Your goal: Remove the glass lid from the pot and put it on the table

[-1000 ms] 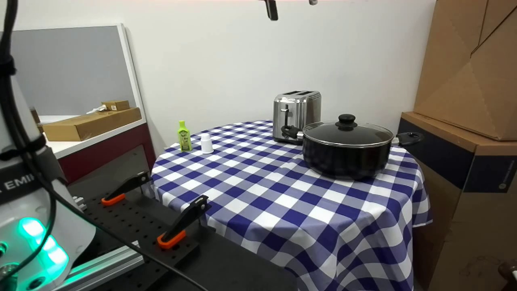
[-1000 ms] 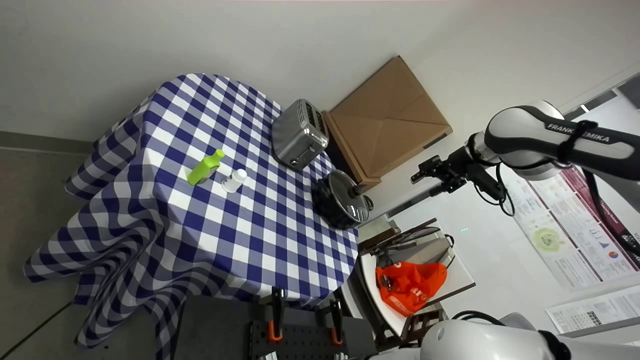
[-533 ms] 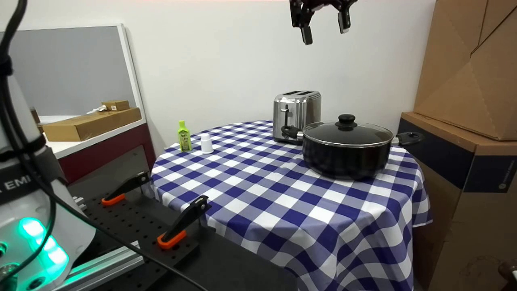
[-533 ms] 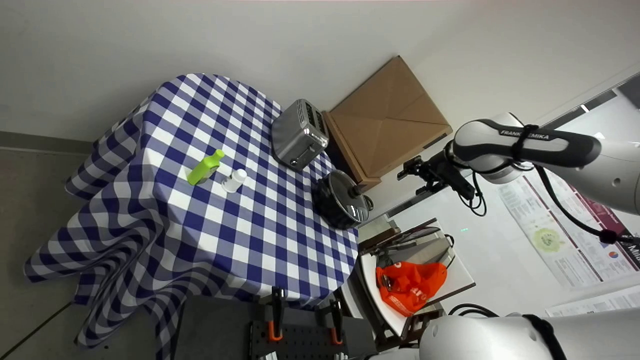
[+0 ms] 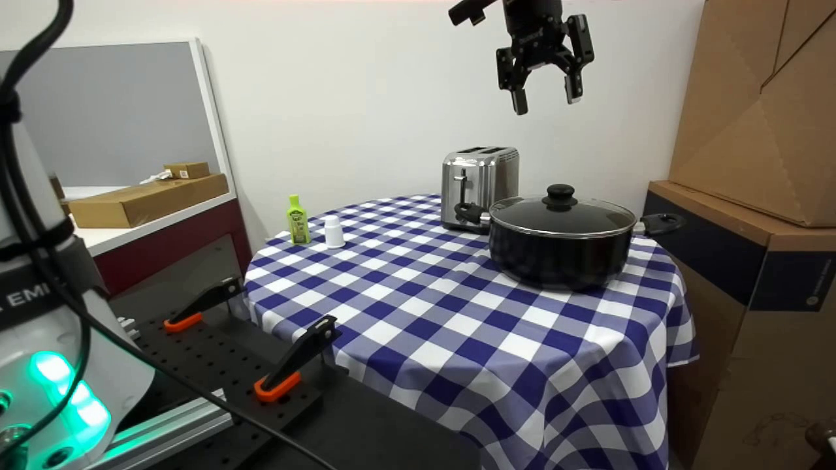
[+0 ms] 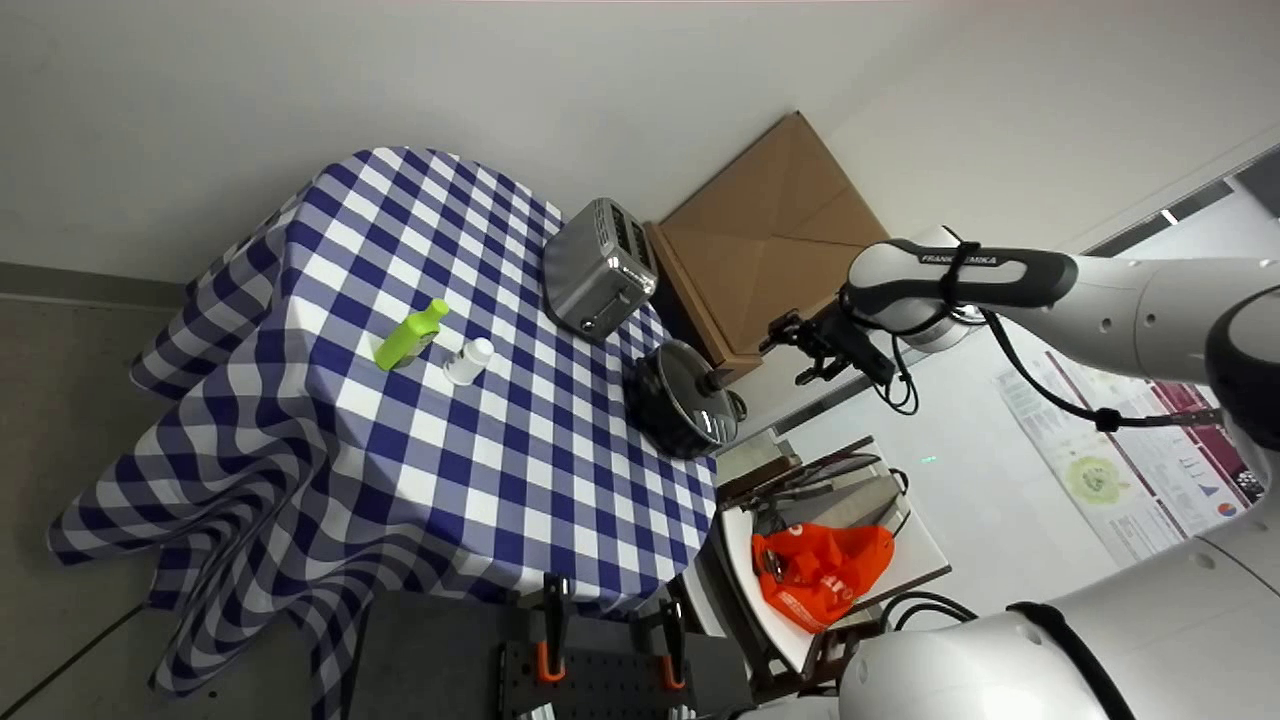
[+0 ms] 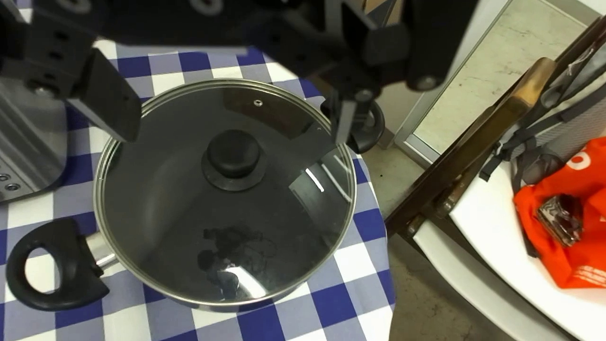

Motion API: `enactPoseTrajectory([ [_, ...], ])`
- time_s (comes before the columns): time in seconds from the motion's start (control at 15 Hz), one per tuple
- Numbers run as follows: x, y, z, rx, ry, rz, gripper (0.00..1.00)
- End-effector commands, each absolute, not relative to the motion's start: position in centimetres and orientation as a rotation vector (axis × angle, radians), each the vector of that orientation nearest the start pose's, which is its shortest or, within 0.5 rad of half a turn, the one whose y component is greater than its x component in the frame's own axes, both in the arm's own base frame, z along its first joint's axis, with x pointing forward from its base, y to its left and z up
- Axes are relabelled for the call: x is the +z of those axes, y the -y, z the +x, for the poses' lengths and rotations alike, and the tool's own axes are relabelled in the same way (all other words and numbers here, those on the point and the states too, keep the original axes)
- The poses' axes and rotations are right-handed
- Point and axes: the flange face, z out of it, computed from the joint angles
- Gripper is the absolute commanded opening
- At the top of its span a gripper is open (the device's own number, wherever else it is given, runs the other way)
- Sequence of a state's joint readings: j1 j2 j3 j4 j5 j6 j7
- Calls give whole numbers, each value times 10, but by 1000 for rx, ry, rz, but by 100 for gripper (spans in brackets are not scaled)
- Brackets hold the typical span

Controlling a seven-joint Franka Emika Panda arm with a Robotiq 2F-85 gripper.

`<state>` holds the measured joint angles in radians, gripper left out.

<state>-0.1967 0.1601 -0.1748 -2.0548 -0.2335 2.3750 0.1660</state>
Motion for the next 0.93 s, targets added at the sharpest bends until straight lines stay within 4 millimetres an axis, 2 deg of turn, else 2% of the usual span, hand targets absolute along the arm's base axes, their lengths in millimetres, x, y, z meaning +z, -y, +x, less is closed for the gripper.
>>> enactPoseTrajectory([
  [0.0, 366, 227, 588, -247, -693, -3270, 100],
  [0.27, 346, 230, 614, -242, -727, -3220, 100],
  [0.4, 329, 231, 623, -216, -754, -3193, 100],
  [0.87, 282, 238, 638, -120, -827, -3133, 100],
])
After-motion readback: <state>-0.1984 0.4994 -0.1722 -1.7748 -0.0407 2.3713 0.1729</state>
